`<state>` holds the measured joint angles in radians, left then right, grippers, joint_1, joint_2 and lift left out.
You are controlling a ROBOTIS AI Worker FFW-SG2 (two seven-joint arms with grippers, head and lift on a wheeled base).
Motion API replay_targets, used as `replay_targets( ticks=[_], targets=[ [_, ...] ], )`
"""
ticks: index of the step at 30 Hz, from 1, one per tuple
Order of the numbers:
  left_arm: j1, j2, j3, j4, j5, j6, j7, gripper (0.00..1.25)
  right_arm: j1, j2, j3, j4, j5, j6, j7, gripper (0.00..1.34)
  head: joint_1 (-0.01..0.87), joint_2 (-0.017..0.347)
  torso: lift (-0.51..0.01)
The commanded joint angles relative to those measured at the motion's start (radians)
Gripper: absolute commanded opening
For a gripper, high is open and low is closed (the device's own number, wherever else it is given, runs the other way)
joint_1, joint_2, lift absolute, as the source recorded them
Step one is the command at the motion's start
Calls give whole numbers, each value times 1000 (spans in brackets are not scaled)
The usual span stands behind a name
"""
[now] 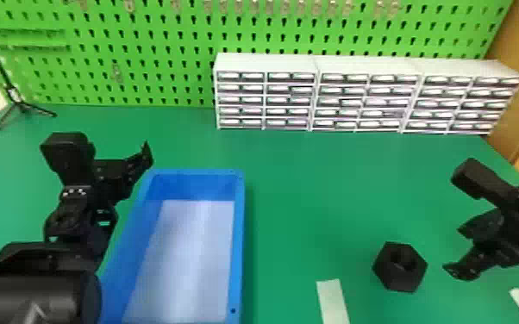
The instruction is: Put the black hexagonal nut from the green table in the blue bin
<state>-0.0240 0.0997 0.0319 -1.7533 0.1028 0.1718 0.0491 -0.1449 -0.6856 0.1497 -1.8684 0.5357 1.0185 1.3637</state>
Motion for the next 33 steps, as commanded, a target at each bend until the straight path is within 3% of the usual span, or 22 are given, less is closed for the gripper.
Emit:
replay_targets(
  ticks=[1,33],
  targets=[
    [1,0,2,0,0,0,0,1052,-1,1,4,0,3,0,3,1121,686,28,-96],
    [1,0,3,0,0,0,0,1052,1,17,-1,3,29,2,3,1118,686,28,-96]
  ],
)
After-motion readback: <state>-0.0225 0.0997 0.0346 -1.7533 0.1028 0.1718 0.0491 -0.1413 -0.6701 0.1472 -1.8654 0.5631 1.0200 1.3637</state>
